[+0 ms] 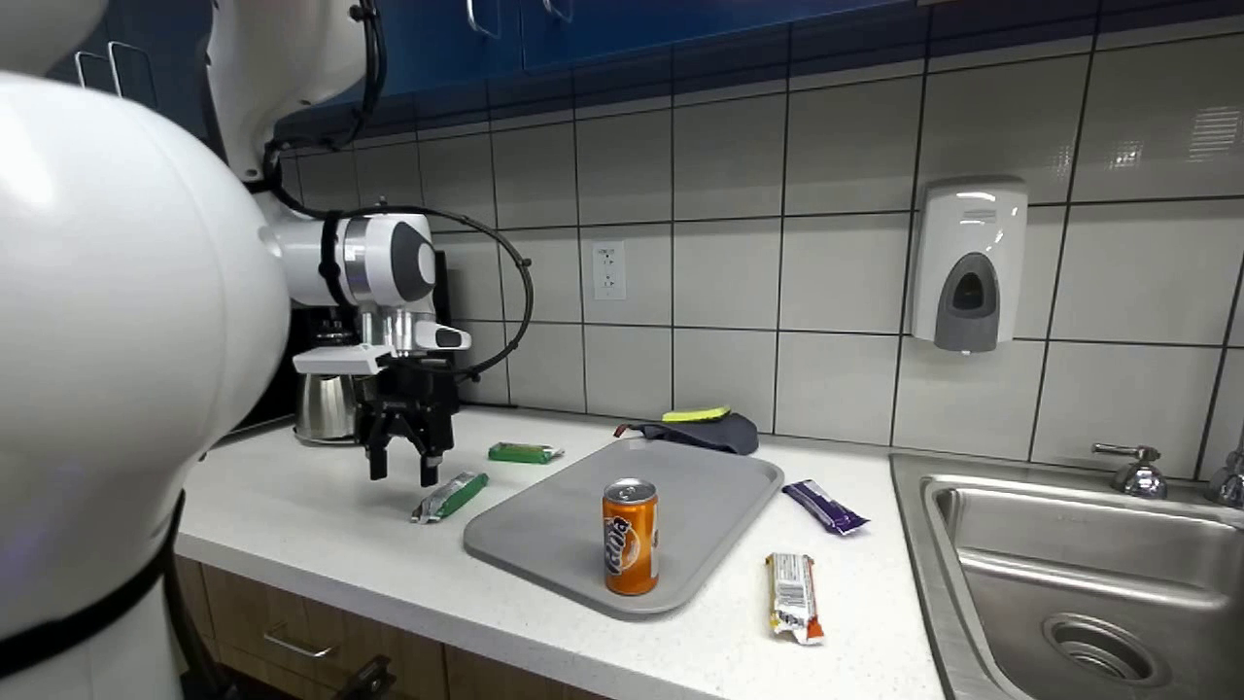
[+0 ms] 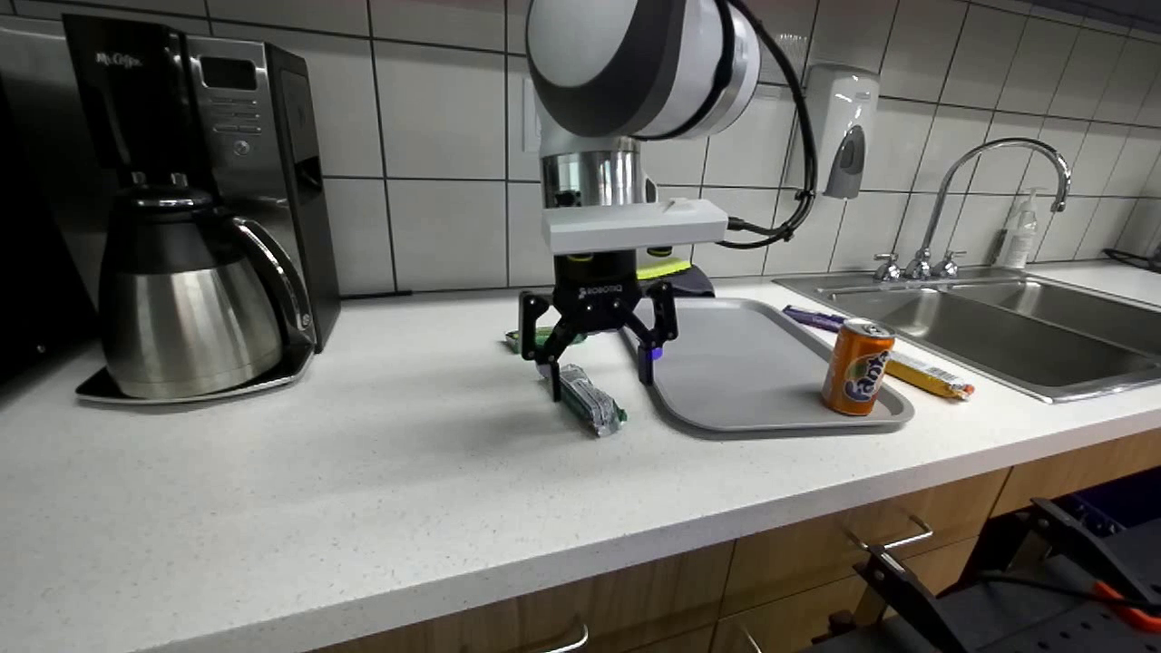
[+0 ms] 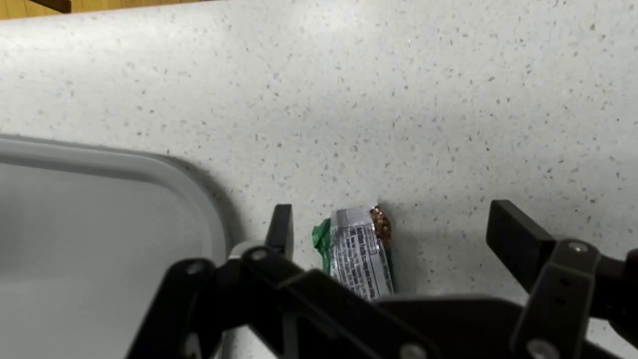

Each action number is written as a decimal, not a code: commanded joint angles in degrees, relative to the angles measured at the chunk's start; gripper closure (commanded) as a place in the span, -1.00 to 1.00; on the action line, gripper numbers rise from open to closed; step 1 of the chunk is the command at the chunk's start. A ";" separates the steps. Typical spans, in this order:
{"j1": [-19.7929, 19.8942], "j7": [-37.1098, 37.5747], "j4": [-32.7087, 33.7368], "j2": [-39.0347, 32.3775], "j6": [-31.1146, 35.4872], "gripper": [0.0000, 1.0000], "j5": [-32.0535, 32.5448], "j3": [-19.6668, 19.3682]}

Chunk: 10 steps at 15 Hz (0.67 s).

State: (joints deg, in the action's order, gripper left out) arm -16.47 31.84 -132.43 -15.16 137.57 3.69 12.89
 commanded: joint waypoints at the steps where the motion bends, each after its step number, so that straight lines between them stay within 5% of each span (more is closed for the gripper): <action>1: -3.02 3.63 4.93 -4.96 0.85 -1.00 2.63 -2.67; 10: -4.34 -0.83 9.74 -8.68 -0.44 -1.00 2.67 -5.70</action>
State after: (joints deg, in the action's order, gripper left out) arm -20.25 32.87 -124.47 -23.34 138.54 4.87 8.33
